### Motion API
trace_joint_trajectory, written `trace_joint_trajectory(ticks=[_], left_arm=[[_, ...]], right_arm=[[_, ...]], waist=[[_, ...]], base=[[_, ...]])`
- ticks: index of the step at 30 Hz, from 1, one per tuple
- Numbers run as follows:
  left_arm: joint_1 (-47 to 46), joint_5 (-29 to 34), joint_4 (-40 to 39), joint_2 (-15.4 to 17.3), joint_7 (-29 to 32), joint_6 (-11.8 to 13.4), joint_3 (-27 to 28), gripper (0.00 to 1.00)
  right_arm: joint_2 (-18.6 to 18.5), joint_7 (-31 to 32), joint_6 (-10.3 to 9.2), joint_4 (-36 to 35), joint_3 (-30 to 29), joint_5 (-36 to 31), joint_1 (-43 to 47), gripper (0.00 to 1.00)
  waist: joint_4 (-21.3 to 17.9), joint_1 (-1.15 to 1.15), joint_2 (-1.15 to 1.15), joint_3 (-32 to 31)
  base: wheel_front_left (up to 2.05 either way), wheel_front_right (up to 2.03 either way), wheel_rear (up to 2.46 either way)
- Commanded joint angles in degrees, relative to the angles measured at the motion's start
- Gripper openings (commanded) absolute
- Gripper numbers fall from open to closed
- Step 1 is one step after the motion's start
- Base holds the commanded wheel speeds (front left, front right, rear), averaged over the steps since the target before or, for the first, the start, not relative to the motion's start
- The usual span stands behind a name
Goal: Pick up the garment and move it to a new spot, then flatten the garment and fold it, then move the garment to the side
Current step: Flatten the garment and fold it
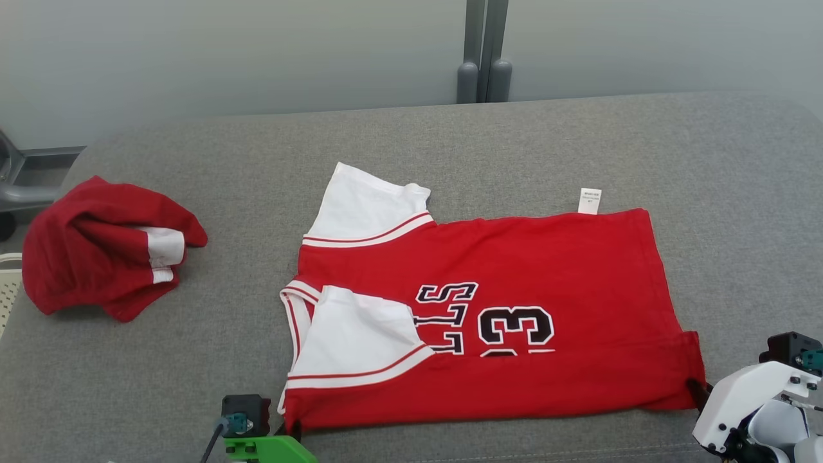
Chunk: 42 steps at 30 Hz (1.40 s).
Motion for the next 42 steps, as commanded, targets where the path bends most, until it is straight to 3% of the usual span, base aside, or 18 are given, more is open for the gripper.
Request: trace_joint_trajectory(ticks=[1,2,3,8,13,17,18,26,36,42], left_arm=[[0.93,-0.27,-0.21,-0.27,-0.53,0.22,0.16,0.25],[1.05,-0.04,-0.27,-0.29,-0.79,0.06,0.0,0.84],[1.23,0.09,-0.15,-0.3,-1.06,-0.09,-0.23,1.0],[1.59,0.44,-1.38,-0.83,-8.19,-2.59,0.38,1.0],[2.1,0.21,-2.81,-1.96,-20.74,-4.31,4.04,1.0],[2.45,-0.02,-2.19,-2.75,-27.18,-5.19,6.7,1.0],[2.56,-0.17,-2.06,-3.84,-28.94,-5.03,9.92,1.0],[1.31,2.58,-2.46,-4.92,-29.32,-6.33,16.21,1.0],[0.44,9.2,-3.58,-4.43,-29.31,-13.24,21.53,1.0],[3.87,12.8,-5.6,-6.22,-29.28,-17.39,25.23,1.0]], right_arm=[[0.03,-0.25,-0.11,-0.01,-0.31,0.32,0.91,1.0],[0.14,-0.48,-0.11,0.16,-0.19,0.68,0.93,1.0],[0.28,-0.62,-0.09,0.38,-0.04,0.74,1.13,1.0],[0.62,-6.07,-0.09,-1.09,-0.36,1.92,0.93,1.0],[0.68,-11.81,-0.08,-1.4,0.14,4.8,1.79,1.0],[0.7,-17.1,-0.08,-1.83,2.3,7.62,2.31,1.0],[0.66,-21.31,-0.08,-2.51,4.42,8.82,2.66,1.0],[0.67,-29.76,-0.08,-3.29,9.3,8.75,2.46,1.0],[0.68,-38.7,-0.08,-4.27,17.54,4.55,3.54,1.0],[0.66,-43.56,-0.08,-3.81,20.4,-0.48,4.53,1.0]], waist=[[-0.11,0.0,0.0,-0.19],[-0.11,0.0,0.0,-0.34],[-0.06,0.0,0.0,-0.58],[0.68,0.0,0.0,-1.76],[1.86,0.0,0.0,-3.17],[2.68,0.0,0.0,-4.65],[3.11,0.0,0.0,-5.75],[4.42,0.0,0.0,-7.46],[5.43,0.0,0.0,-8.79],[5.05,0.0,0.0,-9.12]], base=[[0.0,0.0,0.0],[0.0,0.0,0.0],[0.0,0.0,0.0],[0.0,0.0,0.0],[0.0,0.0,0.0],[0.0,0.0,0.0],[0.0,0.0,0.0],[0.0,0.0,0.0],[0.0,0.0,0.0],[0.0,0.0,0.0]])
